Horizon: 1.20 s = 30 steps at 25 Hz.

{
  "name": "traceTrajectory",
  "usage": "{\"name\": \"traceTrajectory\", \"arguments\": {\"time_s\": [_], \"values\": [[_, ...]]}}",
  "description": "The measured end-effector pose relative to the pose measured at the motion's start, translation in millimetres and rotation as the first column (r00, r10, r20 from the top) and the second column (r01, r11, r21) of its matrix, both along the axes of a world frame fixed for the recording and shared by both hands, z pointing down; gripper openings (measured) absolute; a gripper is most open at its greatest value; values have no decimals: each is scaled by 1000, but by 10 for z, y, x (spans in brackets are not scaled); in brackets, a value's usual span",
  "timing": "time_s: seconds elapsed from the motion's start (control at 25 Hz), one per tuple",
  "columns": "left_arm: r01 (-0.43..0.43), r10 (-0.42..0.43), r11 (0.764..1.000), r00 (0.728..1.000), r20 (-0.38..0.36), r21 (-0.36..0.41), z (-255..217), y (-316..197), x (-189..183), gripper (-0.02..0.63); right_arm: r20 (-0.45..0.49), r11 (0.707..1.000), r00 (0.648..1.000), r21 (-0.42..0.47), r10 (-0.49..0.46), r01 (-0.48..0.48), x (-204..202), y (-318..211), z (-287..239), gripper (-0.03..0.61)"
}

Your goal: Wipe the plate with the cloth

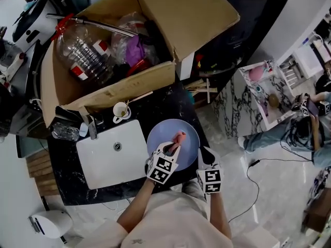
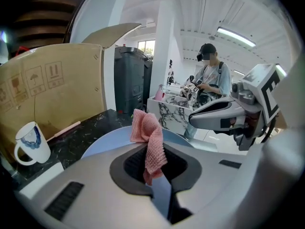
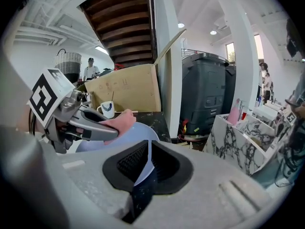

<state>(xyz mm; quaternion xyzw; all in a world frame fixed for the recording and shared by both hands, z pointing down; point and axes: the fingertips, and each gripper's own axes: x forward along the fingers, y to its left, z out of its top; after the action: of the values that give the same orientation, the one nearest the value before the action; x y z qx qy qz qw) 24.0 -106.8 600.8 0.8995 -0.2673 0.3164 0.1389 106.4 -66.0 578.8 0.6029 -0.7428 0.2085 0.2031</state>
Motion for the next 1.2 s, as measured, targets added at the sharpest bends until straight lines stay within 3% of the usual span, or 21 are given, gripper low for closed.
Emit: {"name": "traceTrajectory", "arguments": {"time_s": [0.6,1.2], "values": [[59,-56,996,998,39,-70,330,-92,286,34,26,987,992,-92,-127,129,102,-276,363,40],[30,-21,991,997,73,-132,565,-8,569,34,75,973,982,-144,-172,182,78,-401,578,41]]}}
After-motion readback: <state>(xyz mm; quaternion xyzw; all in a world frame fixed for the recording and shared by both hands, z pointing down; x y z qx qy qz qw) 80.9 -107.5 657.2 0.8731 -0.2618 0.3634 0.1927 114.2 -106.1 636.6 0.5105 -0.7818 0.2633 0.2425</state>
